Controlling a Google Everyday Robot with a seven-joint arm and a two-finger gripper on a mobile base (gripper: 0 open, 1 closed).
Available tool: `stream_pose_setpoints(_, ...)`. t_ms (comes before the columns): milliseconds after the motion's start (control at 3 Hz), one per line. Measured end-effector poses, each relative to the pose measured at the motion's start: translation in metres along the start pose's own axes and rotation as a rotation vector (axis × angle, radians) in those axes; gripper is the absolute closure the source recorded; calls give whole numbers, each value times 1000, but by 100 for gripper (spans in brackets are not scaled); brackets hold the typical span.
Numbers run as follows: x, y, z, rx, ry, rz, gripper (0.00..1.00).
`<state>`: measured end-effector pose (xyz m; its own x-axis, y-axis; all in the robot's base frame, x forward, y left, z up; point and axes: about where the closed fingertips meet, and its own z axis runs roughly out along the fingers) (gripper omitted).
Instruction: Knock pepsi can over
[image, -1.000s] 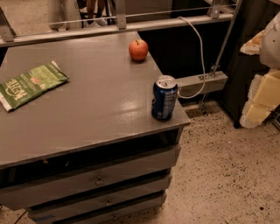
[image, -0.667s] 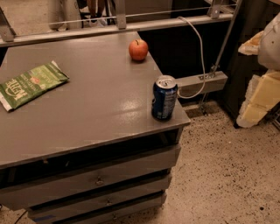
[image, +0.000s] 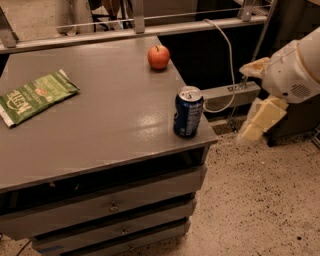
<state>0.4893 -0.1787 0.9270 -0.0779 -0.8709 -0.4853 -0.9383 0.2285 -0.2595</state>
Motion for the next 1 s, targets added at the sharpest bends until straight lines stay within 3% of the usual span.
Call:
stream_pose_setpoints(667, -44, -12, 90, -107, -392, 65, 0)
stream_pose_setpoints(1000, -86, -12, 122, -158, -564, 78, 0)
